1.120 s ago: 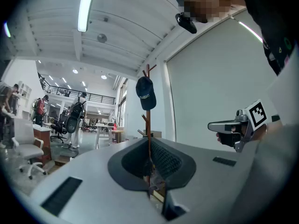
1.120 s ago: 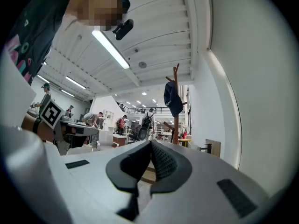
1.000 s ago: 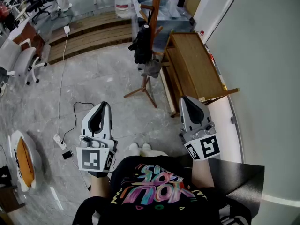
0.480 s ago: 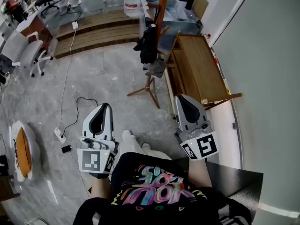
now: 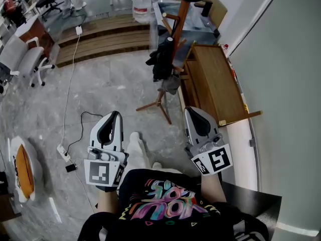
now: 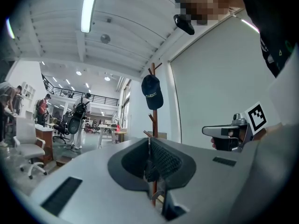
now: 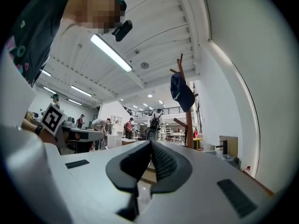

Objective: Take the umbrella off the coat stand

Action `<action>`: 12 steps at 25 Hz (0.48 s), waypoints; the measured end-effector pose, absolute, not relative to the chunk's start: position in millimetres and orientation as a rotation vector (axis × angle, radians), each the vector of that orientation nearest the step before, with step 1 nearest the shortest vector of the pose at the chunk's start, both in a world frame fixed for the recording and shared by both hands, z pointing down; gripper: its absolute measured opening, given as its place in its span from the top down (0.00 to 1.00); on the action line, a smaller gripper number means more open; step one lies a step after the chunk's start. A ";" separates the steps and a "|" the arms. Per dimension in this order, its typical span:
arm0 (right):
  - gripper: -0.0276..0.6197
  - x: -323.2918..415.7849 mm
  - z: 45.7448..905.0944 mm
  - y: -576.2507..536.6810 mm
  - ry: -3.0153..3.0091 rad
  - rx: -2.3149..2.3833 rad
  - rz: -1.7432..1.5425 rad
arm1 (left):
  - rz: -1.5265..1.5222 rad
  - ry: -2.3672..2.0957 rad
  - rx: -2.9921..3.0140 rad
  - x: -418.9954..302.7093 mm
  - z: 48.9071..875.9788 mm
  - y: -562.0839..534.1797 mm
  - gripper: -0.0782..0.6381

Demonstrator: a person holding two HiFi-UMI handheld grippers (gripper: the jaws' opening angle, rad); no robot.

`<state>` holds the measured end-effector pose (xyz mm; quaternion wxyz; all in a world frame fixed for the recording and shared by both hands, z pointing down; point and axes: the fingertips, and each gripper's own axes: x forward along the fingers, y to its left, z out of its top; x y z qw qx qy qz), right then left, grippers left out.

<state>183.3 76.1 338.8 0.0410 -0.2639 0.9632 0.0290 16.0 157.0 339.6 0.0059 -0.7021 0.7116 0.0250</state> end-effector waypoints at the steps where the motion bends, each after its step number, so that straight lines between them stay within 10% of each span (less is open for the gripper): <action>1: 0.93 173.7 336.8 66.5 2.948 -0.814 0.095 | 0.082 2.216 -2.208 7.4 336.9 144.9 0.85; 12: 0.93 70.0 324.8 -42.8 2.898 -0.973 0.123 | 0.069 2.038 -2.338 -98.4 332.2 14.8 0.85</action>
